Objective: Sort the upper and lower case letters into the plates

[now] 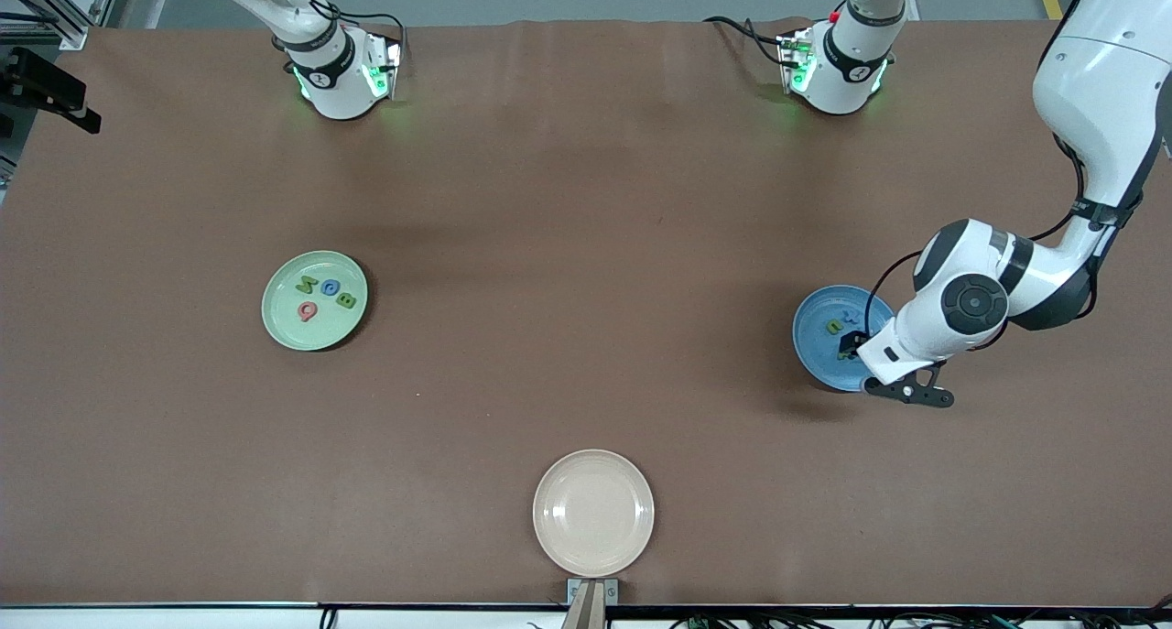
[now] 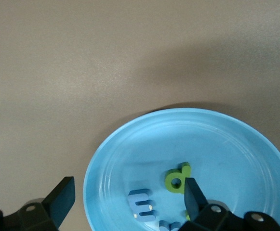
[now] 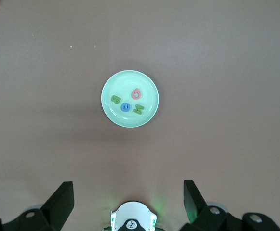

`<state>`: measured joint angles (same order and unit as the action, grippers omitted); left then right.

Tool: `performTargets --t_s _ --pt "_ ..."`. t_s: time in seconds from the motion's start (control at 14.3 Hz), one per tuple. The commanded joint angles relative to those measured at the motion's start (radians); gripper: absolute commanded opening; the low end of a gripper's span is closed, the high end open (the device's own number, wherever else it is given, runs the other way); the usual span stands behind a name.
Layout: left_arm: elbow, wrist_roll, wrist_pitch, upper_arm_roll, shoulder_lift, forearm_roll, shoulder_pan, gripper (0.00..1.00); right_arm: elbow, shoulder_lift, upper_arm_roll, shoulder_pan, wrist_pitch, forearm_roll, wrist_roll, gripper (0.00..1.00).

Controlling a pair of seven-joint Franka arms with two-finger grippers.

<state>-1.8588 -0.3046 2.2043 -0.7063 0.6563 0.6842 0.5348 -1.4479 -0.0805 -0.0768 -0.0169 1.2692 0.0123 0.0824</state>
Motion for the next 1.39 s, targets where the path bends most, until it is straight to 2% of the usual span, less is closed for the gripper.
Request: performTargets --t_s 0.0,0.21,0.35,0.49,0.7,0.77,0.91,1.19,1.32 --pt "0.000 -0.002 -0.021 -0.009 -0.023 0.002 0.008 1.00 0.000 -0.002 0.006 0.008 -0.014 0.002 -0.019 1.00" --pt "0.013 0.009 -0.052 -0.045 -0.024 -0.003 0.053 1.00 0.000 -0.002 0.006 0.006 -0.005 0.002 -0.012 1.00" --pt "0.024 0.027 -0.101 -0.044 -0.047 -0.027 0.045 1.00 0.000 -0.004 0.006 0.005 0.007 0.002 -0.009 1.00" --pt "0.006 0.079 -0.100 -0.036 -0.102 -0.128 0.033 1.00 0.000 -0.005 0.006 0.003 0.025 0.002 -0.007 1.00" --pt "0.000 0.091 -0.095 -0.003 -0.139 -0.210 -0.008 0.99 -0.002 -0.005 0.006 0.003 0.033 0.002 -0.006 1.00" --pt "0.000 0.093 -0.094 0.037 -0.155 -0.244 -0.047 0.99 -0.002 -0.005 0.006 0.003 0.033 0.005 -0.006 1.00" --pt "0.000 0.152 -0.092 0.178 -0.196 -0.354 -0.177 0.99 -0.002 -0.005 0.005 0.006 0.032 0.021 -0.006 1.00" --pt "0.010 0.237 -0.092 0.540 -0.241 -0.561 -0.520 0.99 -0.003 -0.007 0.003 0.005 0.029 0.021 -0.004 1.00" --pt "0.013 0.263 -0.100 0.672 -0.253 -0.610 -0.642 0.99 -0.003 -0.007 0.005 0.003 0.026 0.021 -0.004 1.00"
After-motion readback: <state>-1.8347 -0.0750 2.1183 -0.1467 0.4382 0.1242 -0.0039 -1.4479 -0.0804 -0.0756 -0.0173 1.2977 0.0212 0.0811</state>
